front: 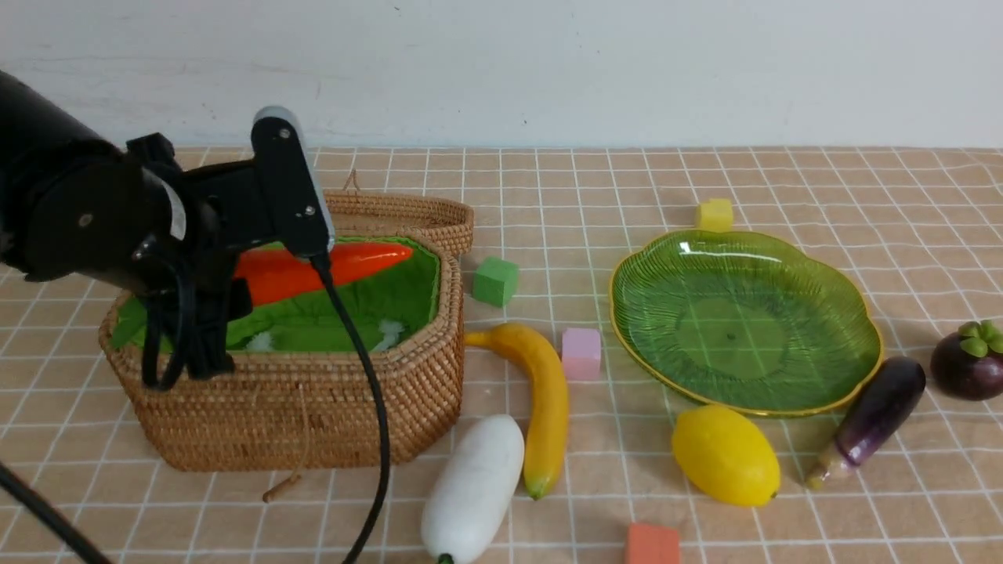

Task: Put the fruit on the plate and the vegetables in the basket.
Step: Use the left arm to grab a carrot and put it into the left basket, then take a daikon with your left arm and place it on the basket on the left.

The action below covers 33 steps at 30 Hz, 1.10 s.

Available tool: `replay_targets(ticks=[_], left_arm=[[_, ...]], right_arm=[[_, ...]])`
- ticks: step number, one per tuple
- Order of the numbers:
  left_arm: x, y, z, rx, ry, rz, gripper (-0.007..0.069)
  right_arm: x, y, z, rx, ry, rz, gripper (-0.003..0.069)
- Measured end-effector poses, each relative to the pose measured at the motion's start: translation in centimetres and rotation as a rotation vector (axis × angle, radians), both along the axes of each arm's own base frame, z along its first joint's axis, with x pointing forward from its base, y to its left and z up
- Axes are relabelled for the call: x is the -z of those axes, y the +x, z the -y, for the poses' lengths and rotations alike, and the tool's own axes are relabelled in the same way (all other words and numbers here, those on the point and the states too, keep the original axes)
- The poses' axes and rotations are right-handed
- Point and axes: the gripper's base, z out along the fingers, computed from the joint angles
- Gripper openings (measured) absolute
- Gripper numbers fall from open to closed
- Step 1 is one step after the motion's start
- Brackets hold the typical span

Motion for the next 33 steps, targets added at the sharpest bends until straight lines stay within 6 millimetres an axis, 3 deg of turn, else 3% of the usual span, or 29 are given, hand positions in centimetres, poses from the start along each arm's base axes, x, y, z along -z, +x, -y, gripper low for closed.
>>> replay_targets(ticks=[3, 5, 7, 11, 12, 14, 15, 16, 19, 22, 23, 24, 26, 33], left_arm=[[-0.3, 0.2, 0.0, -0.043, -0.047, 0.032, 0.0446], [-1.3, -0.2, -0.1, -0.11, -0.136, 0.067, 0.0584], [-2.3, -1.0, -0.2, -0.194, -0.257, 0.078, 0.0648], [-3.6, -2.9, 0.4, -0.301, -0.445, 0.042, 0.0639], [-3.8, -3.7, 0.7, -0.348, -0.508, 0.006, 0.0616], [-3.8, -6.6, 2.9, -0.457, -0.661, -0.17, 0.0466], [-3.8, -6.8, 3.1, -0.464, -0.668, -0.185, 0.0452], [-3.3, -8.1, 4.5, -0.504, -0.692, -0.285, 0.0345], [-0.7, -10.5, 8.0, -0.522, -0.657, -0.456, 0.0128], [1.4, -11.5, 10.2, -0.484, -0.6, -0.512, 0.0078], [3.1, -11.7, 12.0, -0.458, -0.561, -0.536, 0.0088], [3.1, -11.8, 12.1, -0.454, -0.563, -0.535, 0.0091], [5.2, -11.1, 13.7, -0.453, -0.533, -0.53, 0.0179], [9.8, -8.2, 15.1, -0.533, -0.461, -0.394, 0.0566]], right_arm=[[0.1, -0.1, 0.0, -0.012, -0.007, -0.009, 0.0085], [0.2, -0.2, 0.0, -0.016, -0.016, -0.013, 0.0087], [0.2, -0.2, 0.1, -0.006, -0.038, -0.02, 0.0088], [0.0, -0.4, 0.5, 0.022, -0.093, -0.039, 0.0088], [-0.1, -0.6, 0.7, 0.038, -0.119, -0.047, 0.0088], [-0.2, -0.9, 1.0, 0.05, -0.163, -0.068, 0.009], [-0.1, -0.9, 1.0, 0.048, -0.167, -0.073, 0.009], [0.0, -1.0, 1.1, 0.045, -0.179, -0.088, 0.0091], [0.4, -1.3, 1.1, 0.023, -0.215, -0.125, 0.0091], [0.5, -1.5, 1.1, 0.011, -0.23, -0.141, 0.0091], [0.6, -1.5, 1.1, 0.006, -0.234, -0.147, 0.0091], [0.6, -1.5, 1.1, 0.006, -0.234, -0.147, 0.0091], [0.6, -1.5, 1.1, 0.006, -0.233, -0.147, 0.0091], [0.6, -1.7, 1.2, 0.007, -0.237, -0.138, 0.0091]])
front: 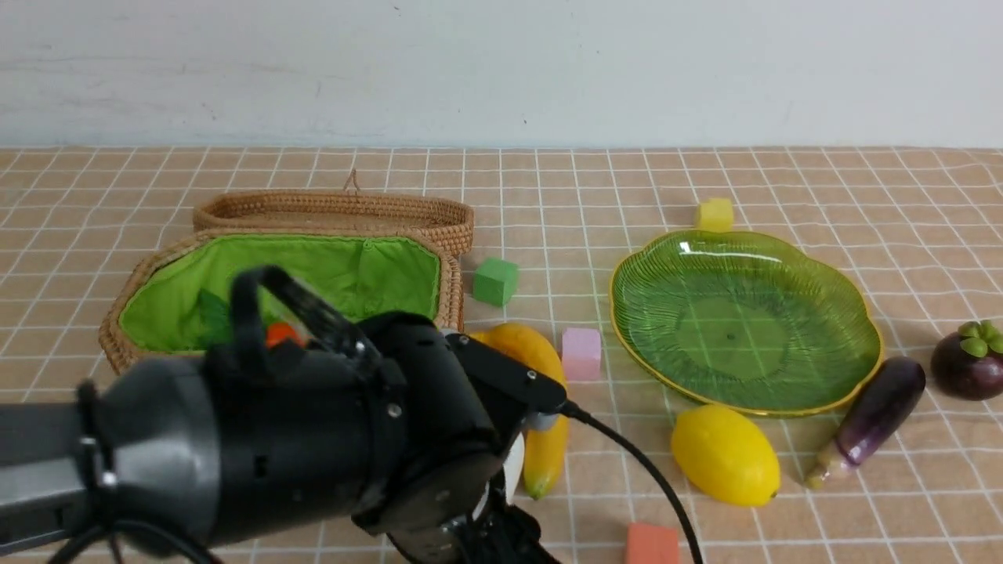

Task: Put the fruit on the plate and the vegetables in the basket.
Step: Take a daikon with your left arm and place it on the basket on the left.

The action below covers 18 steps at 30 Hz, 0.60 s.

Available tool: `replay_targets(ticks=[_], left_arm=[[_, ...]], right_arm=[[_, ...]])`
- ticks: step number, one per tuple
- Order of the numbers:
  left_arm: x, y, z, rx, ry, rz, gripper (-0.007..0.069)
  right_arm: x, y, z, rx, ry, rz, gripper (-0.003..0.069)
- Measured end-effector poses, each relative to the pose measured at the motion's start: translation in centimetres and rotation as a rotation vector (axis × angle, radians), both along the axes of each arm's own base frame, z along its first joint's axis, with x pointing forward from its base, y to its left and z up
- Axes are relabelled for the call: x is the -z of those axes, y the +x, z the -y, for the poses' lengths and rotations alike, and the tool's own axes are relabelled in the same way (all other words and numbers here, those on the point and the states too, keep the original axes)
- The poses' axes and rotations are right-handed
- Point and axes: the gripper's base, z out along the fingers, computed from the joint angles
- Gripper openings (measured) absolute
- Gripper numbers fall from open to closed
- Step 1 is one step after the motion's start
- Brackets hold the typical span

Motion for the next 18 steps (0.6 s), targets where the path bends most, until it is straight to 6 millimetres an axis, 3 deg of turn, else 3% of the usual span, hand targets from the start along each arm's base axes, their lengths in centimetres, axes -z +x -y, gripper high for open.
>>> replay_targets(ticks=[2, 6, 9, 11, 13, 18], left_arm=[[0.8, 0.7, 0.3, 0.001, 0.011, 0.039, 0.0629], [2.5, 1.6, 1.0, -0.011, 0.018, 0.076, 0.0652], [3.5, 1.9, 1.2, -0.03, 0.03, 0.076, 0.0617], [4.6, 2.0, 1.3, -0.051, 0.05, 0.06, 0.0528], [4.8, 2.1, 1.3, -0.065, 0.056, 0.06, 0.0499], [4.3, 1.9, 0.9, -0.121, 0.069, 0.052, 0.0505]], right_arm=[[0.0, 0.0, 0.0, 0.0, 0.0, 0.002, 0.0091], [0.0, -0.1, 0.0, 0.0, -0.002, 0.007, 0.0095], [0.0, -0.1, 0.0, 0.0, -0.002, 0.007, 0.0096], [0.0, -0.1, 0.0, 0.0, -0.002, 0.007, 0.0096], [0.0, -0.1, 0.1, 0.001, -0.003, 0.007, 0.0097], [0.0, -0.1, 0.0, 0.0, -0.002, 0.007, 0.0099]])
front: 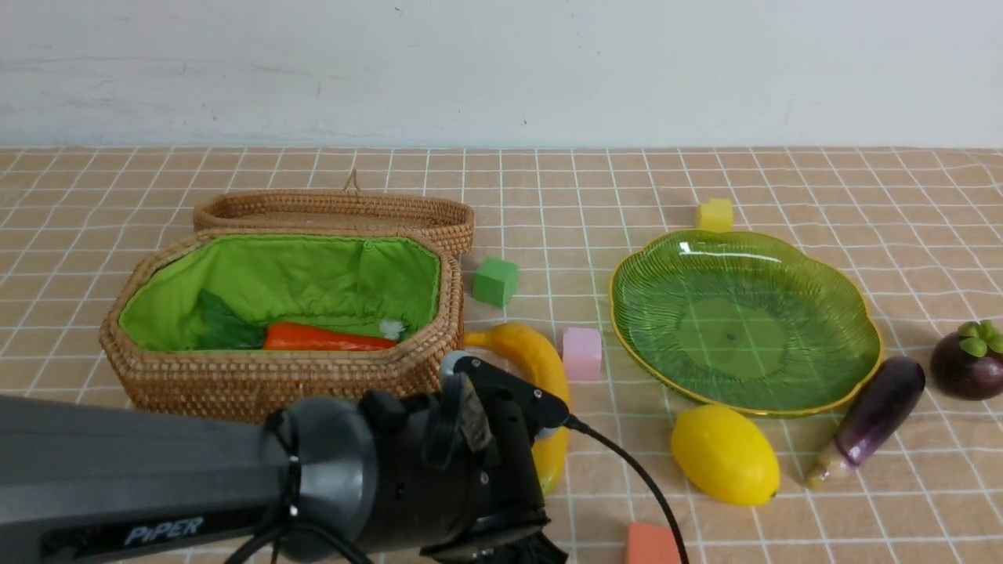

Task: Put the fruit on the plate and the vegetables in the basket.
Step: Take a daikon with your left arm and place it on the basket on the left.

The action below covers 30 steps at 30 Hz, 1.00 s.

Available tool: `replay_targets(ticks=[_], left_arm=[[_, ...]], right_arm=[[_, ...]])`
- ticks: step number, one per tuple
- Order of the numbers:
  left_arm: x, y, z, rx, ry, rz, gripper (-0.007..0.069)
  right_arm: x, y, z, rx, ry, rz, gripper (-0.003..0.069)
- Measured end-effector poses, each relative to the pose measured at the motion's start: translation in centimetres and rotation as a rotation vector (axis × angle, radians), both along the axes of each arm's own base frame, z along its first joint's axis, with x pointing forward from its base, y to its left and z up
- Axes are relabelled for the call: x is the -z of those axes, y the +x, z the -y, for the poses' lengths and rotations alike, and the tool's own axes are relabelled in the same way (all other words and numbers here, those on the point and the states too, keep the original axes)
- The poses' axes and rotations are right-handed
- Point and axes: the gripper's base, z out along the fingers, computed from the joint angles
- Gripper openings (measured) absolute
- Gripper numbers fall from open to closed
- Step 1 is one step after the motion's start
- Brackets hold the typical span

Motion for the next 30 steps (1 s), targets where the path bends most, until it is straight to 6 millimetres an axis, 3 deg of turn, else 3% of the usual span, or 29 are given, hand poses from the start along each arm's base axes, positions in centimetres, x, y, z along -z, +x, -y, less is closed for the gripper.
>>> replay_targets(ticks=[6, 7, 10, 12, 15, 17, 21, 23, 27, 30], left_arm=[[-4.7, -1.6, -1.5, -0.002, -0.038, -0.017, 0.0505], [-7.1, -2.7, -2.2, 0.053, -0.082, -0.029, 0.0505], [-9.9, -3.9, -3.1, 0.197, -0.109, -0.009, 0.0505], [-13.9, -5.2, -4.9, 0.413, -0.1, 0.116, 0.0505], [-16.3, -5.1, -7.3, 0.571, 0.021, 0.26, 0.0505], [-17.6, -3.4, -10.1, 0.623, 0.191, 0.342, 0.0505], [-17.4, -0.7, -12.8, 0.631, 0.333, 0.362, 0.0505], [-16.4, 2.0, -14.4, 0.621, 0.388, 0.365, 0.0505], [-14.5, 5.1, -15.5, 0.611, 0.412, 0.378, 0.0505], [-13.8, 6.1, -15.5, 0.617, 0.415, 0.385, 0.0529]], right_arm=[[0.0, 0.0, 0.0, 0.0, 0.0, 0.0, 0.0099], [0.0, 0.0, 0.0, 0.0, 0.0, 0.0, 0.0099], [0.0, 0.0, 0.0, -0.002, 0.007, 0.001, 0.0099], [-0.2, 0.2, -0.1, 0.01, 0.024, 0.021, 0.0099], [-0.5, 0.4, -0.1, 0.021, 0.039, 0.052, 0.0099], [-0.9, 0.7, -0.1, 0.027, 0.061, 0.112, 0.0099], [-1.8, 1.1, -0.2, 0.048, 0.105, 0.21, 0.0099], [-2.3, 1.4, -0.2, 0.064, 0.141, 0.269, 0.01], [-2.5, 1.4, -0.2, 0.062, 0.16, 0.28, 0.01], [-2.6, 1.4, -0.3, 0.06, 0.164, 0.28, 0.01]])
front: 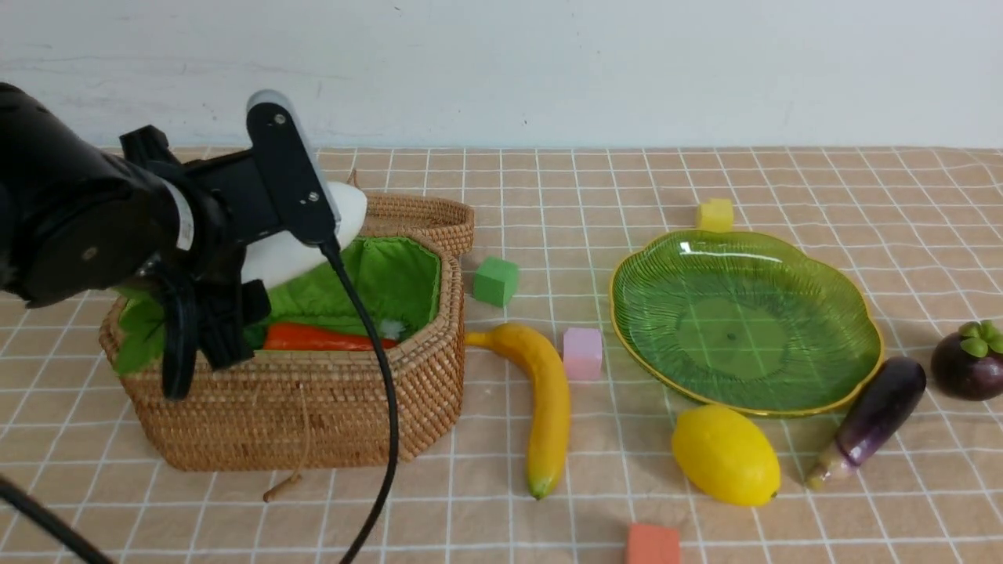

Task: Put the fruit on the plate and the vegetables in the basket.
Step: Take a daikon with your left arm and place it on the basket on the left, then use the left arm to grab a banana and put it into the right plate

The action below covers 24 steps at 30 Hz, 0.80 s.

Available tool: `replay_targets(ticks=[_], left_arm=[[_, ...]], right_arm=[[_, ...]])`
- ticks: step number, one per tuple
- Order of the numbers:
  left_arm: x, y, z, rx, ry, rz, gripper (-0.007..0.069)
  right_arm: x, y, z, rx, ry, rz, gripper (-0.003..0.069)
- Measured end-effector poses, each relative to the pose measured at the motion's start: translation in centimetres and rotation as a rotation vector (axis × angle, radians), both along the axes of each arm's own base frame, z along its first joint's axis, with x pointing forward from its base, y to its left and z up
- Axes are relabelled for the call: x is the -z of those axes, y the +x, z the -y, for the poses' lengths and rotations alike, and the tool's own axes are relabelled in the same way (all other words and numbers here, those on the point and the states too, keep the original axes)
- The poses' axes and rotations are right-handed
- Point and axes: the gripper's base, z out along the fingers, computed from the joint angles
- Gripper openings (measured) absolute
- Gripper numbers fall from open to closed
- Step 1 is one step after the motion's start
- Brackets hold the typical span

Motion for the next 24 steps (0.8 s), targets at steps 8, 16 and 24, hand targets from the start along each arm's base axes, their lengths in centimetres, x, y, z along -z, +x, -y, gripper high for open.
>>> replay_targets(ticks=[8, 16, 24], left_arm=[[-0.6, -1.0, 1.5, -0.022, -0.102, -0.003, 0.0659], [-2.4, -6.3, 7.5, -0.238, -0.654, -0.206, 0.0377], [-1.3, -6.8, 17.4, -0.429, -0.63, -0.517, 0.0294]], right_arm=[[0.0, 0.0, 0.0, 0.005, 0.025, -0.029, 0.0105], [0.7, -0.3, 0.0, -0.006, -0.019, -0.101, 0.0109], [1.2, -0.6, 0.0, -0.025, -0.049, -0.157, 0.0109]])
